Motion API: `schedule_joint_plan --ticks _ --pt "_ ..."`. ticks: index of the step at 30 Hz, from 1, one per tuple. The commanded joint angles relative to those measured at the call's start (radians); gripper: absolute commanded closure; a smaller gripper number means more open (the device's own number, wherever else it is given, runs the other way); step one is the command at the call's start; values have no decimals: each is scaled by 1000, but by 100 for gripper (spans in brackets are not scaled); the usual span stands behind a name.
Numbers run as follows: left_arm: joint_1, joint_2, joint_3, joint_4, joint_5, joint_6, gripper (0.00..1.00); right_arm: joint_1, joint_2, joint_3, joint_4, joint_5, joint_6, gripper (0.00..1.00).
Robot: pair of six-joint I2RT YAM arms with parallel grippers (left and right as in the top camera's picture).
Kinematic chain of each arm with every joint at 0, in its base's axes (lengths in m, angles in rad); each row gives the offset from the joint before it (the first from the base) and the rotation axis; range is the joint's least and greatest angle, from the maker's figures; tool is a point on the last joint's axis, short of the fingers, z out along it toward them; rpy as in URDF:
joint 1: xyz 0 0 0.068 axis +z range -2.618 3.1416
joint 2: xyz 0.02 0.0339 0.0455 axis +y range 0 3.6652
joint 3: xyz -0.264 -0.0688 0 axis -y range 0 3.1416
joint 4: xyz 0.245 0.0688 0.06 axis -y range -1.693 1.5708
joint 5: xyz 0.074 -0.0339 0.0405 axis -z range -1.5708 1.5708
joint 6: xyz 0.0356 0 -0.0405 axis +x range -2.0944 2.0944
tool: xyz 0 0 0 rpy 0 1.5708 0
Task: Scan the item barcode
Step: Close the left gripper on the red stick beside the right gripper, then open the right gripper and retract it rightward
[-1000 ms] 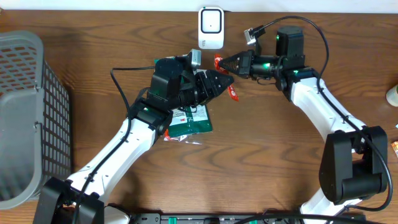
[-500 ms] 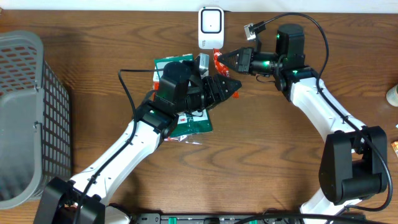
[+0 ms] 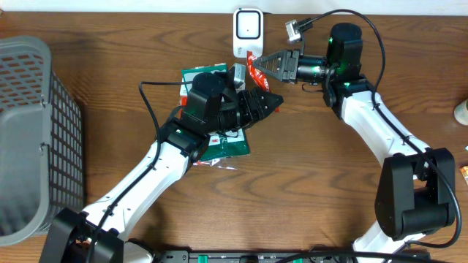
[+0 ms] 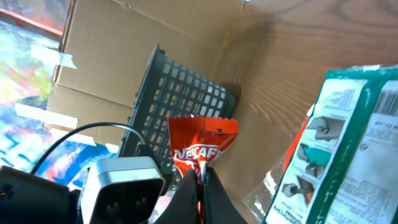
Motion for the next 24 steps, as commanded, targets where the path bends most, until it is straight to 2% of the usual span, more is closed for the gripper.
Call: schedule_joint_plan --ticks 1,4,7,10,17,19,20,24 --pt "-2 10 8 3 -11 23 64 4 5 10 1 -35 27 99" --pt "-2 10 8 3 -11 24 79 4 5 10 1 -35 26 99" --pt "-1 10 8 3 -12 24 81 3 5 10 1 -35 23 99" --pt "-1 10 8 3 -12 24 92 3 5 10 0 -35 8 99" --pt "-2 10 8 3 -19 32 93 3 5 10 0 -34 -8 97" --pt "-2 10 8 3 -19 61 93 3 5 10 1 -34 -47 88" --pt "-2 10 8 1 -18 78 92 2 5 10 1 -34 -71 79" --pt "-2 10 8 -47 -23 140 93 -8 5 10 1 -30 -142 62"
